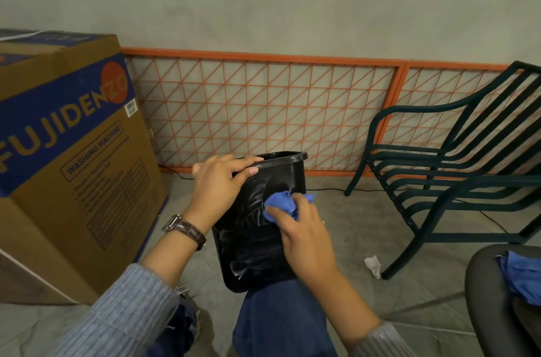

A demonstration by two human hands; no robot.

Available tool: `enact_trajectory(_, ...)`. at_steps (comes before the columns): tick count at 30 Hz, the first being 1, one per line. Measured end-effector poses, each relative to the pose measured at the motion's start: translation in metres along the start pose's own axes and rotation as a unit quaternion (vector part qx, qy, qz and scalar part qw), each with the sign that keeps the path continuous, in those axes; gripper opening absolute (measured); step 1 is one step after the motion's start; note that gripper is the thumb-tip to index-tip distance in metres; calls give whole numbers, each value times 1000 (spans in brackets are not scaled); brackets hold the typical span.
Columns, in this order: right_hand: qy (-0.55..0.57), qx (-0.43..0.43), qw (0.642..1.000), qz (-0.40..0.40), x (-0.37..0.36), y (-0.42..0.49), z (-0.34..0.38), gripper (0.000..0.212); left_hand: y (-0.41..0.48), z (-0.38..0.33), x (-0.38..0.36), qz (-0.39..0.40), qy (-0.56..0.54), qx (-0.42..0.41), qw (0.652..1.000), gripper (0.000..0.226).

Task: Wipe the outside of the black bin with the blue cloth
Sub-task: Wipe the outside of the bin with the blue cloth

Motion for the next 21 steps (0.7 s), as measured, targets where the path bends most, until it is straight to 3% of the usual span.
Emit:
enact_trajectory(2, 2, 14, 1000, 15, 4, -5, -9, 39, 0, 4, 0, 1, -4, 6, 1000, 25)
enact_trajectory(5, 26, -72, 996, -39, 6, 2, -20, 35, 1, 4, -2, 3, -2, 8, 1000, 25)
enact_trajectory(7, 27, -85, 995, -55, 0, 2, -17, 34, 2, 4, -3, 8, -3, 8, 1000, 25)
enact_trajectory(12, 15, 23, 1000, 12, 0, -11, -26, 28, 2, 10, 0, 17, -21, 14, 1000, 25)
enact_trajectory(17, 82, -93, 990, -64, 0, 4, -34, 28, 1, 7, -2, 11, -21, 8, 1000, 25)
enact_trajectory(21, 47, 21, 999, -1, -12, -18, -29, 30, 0, 12, -1, 6, -24, 12, 1000, 25)
Point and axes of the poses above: each hand's wrist, its own y-axis towards the middle knuckle, its own x-axis out of the back of the hand, z = x × y, the point moved 4 cm from there along y, towards the middle knuckle
